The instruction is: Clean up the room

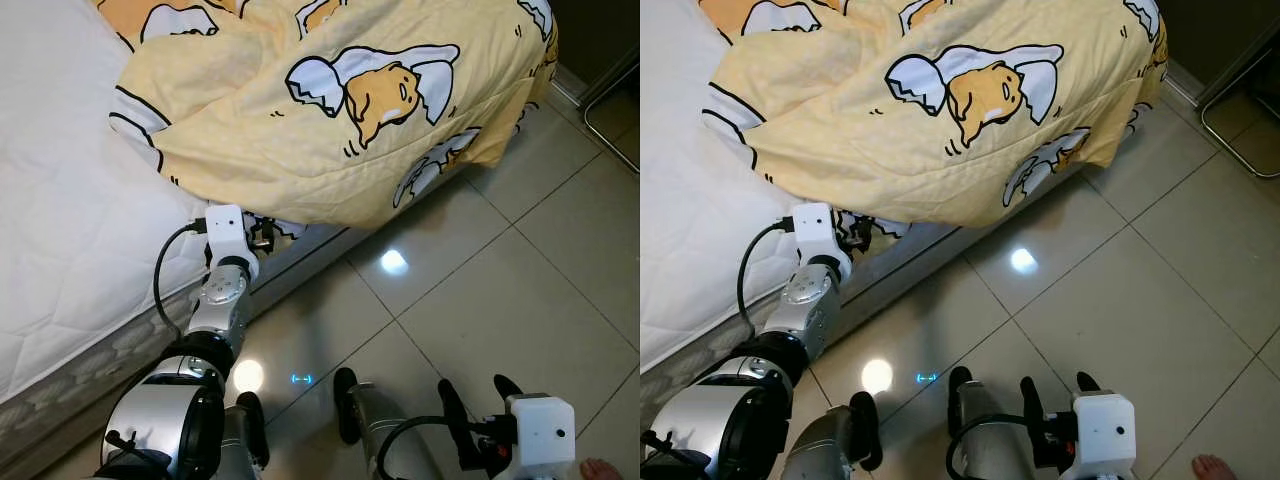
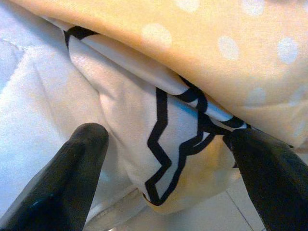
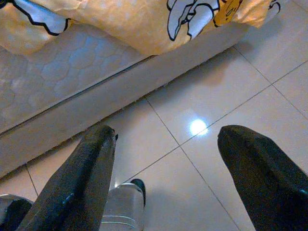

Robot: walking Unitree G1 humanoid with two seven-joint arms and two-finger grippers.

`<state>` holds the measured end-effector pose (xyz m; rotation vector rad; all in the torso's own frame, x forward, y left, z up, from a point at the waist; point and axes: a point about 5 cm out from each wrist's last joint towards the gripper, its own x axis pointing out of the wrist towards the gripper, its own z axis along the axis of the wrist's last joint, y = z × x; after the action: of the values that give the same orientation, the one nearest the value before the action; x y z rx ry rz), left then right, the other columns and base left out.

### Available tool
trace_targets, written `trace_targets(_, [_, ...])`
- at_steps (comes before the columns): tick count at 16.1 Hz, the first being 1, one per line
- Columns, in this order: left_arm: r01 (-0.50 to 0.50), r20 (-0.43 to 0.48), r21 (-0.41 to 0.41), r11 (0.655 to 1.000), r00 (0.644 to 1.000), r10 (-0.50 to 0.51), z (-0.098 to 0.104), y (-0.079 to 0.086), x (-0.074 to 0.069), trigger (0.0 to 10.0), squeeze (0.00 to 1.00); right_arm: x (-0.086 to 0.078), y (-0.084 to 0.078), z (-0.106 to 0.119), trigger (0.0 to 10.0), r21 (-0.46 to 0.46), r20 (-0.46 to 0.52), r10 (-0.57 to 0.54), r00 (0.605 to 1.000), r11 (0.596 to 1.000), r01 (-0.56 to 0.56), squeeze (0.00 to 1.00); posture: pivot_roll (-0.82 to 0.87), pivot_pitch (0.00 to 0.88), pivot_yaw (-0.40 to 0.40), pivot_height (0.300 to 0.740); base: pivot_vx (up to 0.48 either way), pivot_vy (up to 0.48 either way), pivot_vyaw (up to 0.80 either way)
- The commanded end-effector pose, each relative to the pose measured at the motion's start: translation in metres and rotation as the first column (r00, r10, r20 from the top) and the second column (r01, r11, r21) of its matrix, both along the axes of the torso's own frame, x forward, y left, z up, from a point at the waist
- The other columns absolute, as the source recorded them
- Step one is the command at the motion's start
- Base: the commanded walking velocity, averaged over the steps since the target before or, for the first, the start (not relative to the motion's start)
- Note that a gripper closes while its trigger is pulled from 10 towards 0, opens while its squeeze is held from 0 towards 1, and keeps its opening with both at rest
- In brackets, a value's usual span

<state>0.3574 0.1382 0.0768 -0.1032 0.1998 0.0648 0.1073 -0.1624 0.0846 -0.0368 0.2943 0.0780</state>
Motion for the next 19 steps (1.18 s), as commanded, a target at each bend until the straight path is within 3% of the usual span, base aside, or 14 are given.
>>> trace_targets(1, [0.059,-0.049,0.003,0.998,0.997,-0.059,-0.011,-0.015,-0.005,10.0,0.00,-0.001,0.002,-0.001,10.0,0.007,-0.020,0.009,1.000,1.000,-0.009,0.35,-0.31,0.362,-0.045,0.735,0.000,0.000,0.00])
trace_targets(3, [0.075,-0.066,0.016,0.997,0.995,-0.074,-0.012,-0.020,-0.006,10.0,0.00,0.000,0.003,0.000,10.0,0.009,-0.020,0.013,1.000,1.000,-0.013,0.35,-0.31,0.370,-0.053,0.735,0.000,0.000,0.00])
trace_targets(4, [0.084,-0.128,-0.075,0.994,0.987,-0.093,-0.021,-0.030,-0.010,0.0,0.00,-0.005,0.003,0.001,10.0,0.009,-0.033,0.024,0.999,1.000,-0.023,0.36,-0.34,0.385,-0.072,0.735,0.000,0.000,0.00])
trace_targets(5, [0.082,-0.156,-0.119,0.990,0.983,-0.100,-0.024,-0.034,-0.012,0.0,0.00,-0.007,0.003,0.001,10.0,0.009,-0.039,0.028,0.999,1.000,-0.028,0.36,-0.34,0.385,-0.072,0.735,0.000,0.000,0.00])
trace_targets(6, [0.045,-0.211,-0.238,0.970,0.973,-0.096,-0.031,-0.041,-0.016,0.0,0.00,-0.013,0.002,0.002,10.0,0.006,-0.054,0.029,0.998,1.000,-0.029,0.35,-0.37,0.395,-0.087,0.735,0.000,0.000,0.00])
trace_targets(9, [0.009,-0.225,-0.406,0.914,0.968,-0.109,-0.032,-0.053,-0.017,0.0,0.00,-0.020,0.001,0.005,10.0,0.001,-0.072,0.021,0.997,1.000,-0.021,0.36,-0.40,0.402,-0.090,0.735,0.000,0.000,0.00])
trace_targets(11, [0.029,-0.215,-0.404,0.914,0.968,-0.126,-0.031,-0.055,-0.017,0.0,0.00,-0.020,0.000,0.004,10.0,-0.001,-0.075,0.015,0.997,1.000,-0.016,0.36,-0.39,0.393,-0.072,0.735,0.000,0.000,0.00])
trace_targets(13, [0.164,-0.165,-0.293,0.942,0.962,-0.219,-0.029,-0.058,-0.017,0.0,0.00,-0.010,0.001,0.002,10.0,0.005,-0.041,0.007,0.999,1.000,-0.007,0.36,-0.32,0.351,-0.025,0.735,0.000,0.000,0.00])
trace_targets(14, [0.318,-0.080,-0.165,0.934,0.939,-0.334,-0.027,-0.056,-0.021,0.0,0.00,0.008,0.003,0.002,10.0,0.029,0.016,-0.008,1.000,1.000,0.008,0.36,-0.24,0.301,0.007,0.735,0.000,0.000,0.00])
trace_targets(15, [0.360,-0.035,-0.110,0.927,0.930,-0.365,-0.026,-0.051,-0.024,0.0,0.00,0.016,0.003,0.002,10.0,0.038,0.042,-0.014,0.999,0.999,0.013,0.36,-0.21,0.279,0.018,0.735,0.000,0.000,0.00])
trace_targets(17, [0.361,0.108,0.038,0.932,0.925,-0.363,-0.010,-0.015,-0.032,0.0,0.00,0.050,0.002,-0.001,10.0,0.071,0.117,-0.050,0.992,0.997,0.042,0.36,-0.09,0.177,0.063,0.735,0.000,0.000,0.00])
trace_targets(18, [0.361,0.108,0.038,0.932,0.925,-0.363,-0.010,-0.015,-0.032,0.0,0.00,0.050,0.002,-0.001,10.0,0.071,0.117,-0.050,0.992,0.997,0.042,0.36,-0.09,0.177,0.063,0.735,0.000,0.000,0.00])
trace_targets(19, [0.354,0.173,0.125,0.927,0.912,-0.372,0.008,0.008,-0.041,0.0,0.00,0.074,0.001,-0.001,10.0,0.102,0.166,-0.072,0.983,0.993,0.056,0.36,-0.02,0.109,0.083,0.735,0.000,0.000,0.00])
